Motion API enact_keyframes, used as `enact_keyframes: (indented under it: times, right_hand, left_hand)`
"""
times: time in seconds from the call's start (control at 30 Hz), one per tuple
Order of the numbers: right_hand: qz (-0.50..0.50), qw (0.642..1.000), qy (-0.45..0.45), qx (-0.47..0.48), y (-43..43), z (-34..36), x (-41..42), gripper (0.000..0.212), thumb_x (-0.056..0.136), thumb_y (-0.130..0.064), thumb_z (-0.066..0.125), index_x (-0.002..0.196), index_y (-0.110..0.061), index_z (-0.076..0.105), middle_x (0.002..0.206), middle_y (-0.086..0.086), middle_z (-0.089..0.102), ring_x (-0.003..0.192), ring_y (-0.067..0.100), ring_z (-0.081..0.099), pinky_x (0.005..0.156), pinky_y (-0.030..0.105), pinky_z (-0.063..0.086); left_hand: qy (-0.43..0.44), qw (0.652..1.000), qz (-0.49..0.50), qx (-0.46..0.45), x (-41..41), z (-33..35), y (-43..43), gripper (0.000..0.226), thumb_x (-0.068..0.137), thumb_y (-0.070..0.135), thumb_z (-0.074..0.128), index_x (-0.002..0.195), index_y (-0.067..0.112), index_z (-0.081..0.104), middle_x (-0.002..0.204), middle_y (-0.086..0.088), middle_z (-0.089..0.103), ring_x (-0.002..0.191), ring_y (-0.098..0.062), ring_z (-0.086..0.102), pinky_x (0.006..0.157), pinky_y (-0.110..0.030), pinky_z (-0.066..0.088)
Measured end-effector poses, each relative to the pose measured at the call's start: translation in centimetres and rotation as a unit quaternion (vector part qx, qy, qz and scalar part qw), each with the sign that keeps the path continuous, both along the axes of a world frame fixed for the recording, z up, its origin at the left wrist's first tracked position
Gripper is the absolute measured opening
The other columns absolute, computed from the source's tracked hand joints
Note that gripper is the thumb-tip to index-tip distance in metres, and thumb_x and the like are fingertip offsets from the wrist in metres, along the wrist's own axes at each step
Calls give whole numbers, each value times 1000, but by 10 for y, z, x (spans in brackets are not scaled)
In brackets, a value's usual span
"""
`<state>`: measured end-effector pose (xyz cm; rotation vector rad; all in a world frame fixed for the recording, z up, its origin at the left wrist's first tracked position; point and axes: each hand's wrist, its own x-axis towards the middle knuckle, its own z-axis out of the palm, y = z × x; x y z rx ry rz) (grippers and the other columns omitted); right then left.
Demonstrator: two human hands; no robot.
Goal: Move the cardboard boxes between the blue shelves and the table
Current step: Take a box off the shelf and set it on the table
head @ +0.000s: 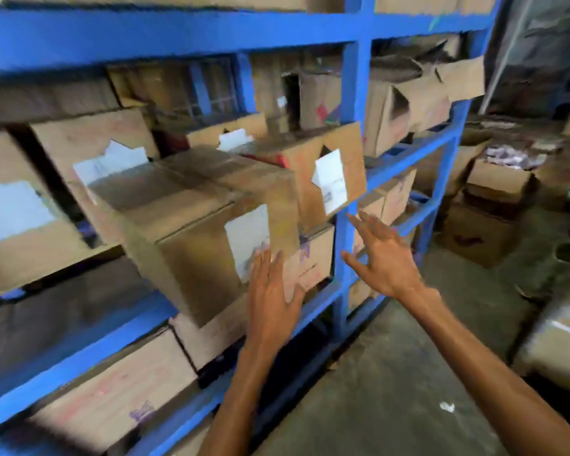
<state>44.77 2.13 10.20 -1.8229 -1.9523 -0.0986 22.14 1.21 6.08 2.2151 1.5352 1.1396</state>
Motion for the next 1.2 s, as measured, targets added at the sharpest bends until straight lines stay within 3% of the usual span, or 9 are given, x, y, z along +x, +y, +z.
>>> enact_keyframes:
  times: [0.17, 0.33, 0.5, 0.67, 0.83, 0.93, 1.03, 1.13, 1.2]
  right_hand:
    - [131, 990, -9, 52, 54, 37, -61, 76, 99, -43, 63, 161, -12, 32, 166, 17, 32, 153, 32, 32, 121, 46, 31]
    - [153, 982, 77, 84, 87, 52, -96, 86, 96, -57, 61, 163, -19, 23, 171, 12, 18, 156, 32, 23, 123, 48, 26]
    - [123, 963, 228, 79, 104, 40, -99, 99, 89, -59, 70, 165, -24, 16, 172, 1, 19, 158, 24, 17, 125, 46, 20]
    - [119, 917, 377, 50, 100, 22, -107, 100, 85, -56, 78, 162, -26, 22, 165, -1, 36, 150, 20, 36, 118, 34, 32]
    - [90, 905, 410, 75, 83, 13, -126, 109, 79, -55, 83, 163, -26, 19, 165, 3, 31, 152, 24, 31, 122, 53, 34]
    - [74, 886, 448, 93, 58, 6, -132, 119, 67, -65, 87, 160, -37, 20, 161, 2, 35, 146, 24, 38, 116, 54, 41]
    - [134, 844, 508, 107, 30, -7, -128, 122, 53, -72, 90, 155, -53, 26, 156, -7, 46, 139, 12, 49, 112, 38, 48]
    - [193, 818, 542, 16, 16, -23, -126, 128, 42, -73, 93, 154, -39, 41, 150, -11, 55, 134, 3, 54, 108, 25, 49]
    - [211, 792, 570, -55, 10, -29, -126, 106, 39, -68, 95, 135, -37, 62, 125, -15, 72, 116, 0, 66, 100, 31, 55]
  left_hand:
    - [-73, 984, 108, 123, -51, 21, -25, 57, 88, 9, 64, 143, 0, 54, 153, -15, 49, 142, -33, 45, 118, -53, 36]
    - [-79, 941, 236, 230, -74, 15, -31, 72, 87, 15, 71, 151, 2, 42, 157, -16, 40, 145, -34, 40, 117, -52, 36]
    - [-191, 926, 263, 192, -74, 11, -11, 109, 81, 37, 86, 162, 10, 18, 167, -12, 17, 156, -25, 19, 126, -46, 26]
    - [-303, 926, 214, 70, -94, 16, 10, 122, 72, 50, 89, 163, 29, 11, 167, 4, 25, 151, -14, 30, 123, -42, 32]
    - [-305, 933, 188, 27, -118, 20, -2, 116, 76, 48, 86, 162, 38, 8, 162, 6, 36, 142, -16, 43, 114, -47, 45]
    - [-349, 919, 181, 26, -134, 18, -24, 111, 72, 52, 87, 159, 43, 18, 153, 11, 48, 133, -9, 52, 106, -42, 52]
    - [-393, 896, 203, 46, -159, 11, -50, 95, 62, 67, 87, 143, 47, 42, 131, 22, 61, 117, -1, 61, 94, -36, 59]
    - [-386, 902, 188, 40, -181, 2, -67, 88, 55, 69, 90, 131, 47, 51, 121, 22, 66, 109, 0, 66, 82, -23, 60]
    - [-399, 901, 173, -9, -186, -2, -69, 103, 44, 71, 92, 134, 41, 53, 119, 18, 69, 107, -5, 68, 82, -29, 60]
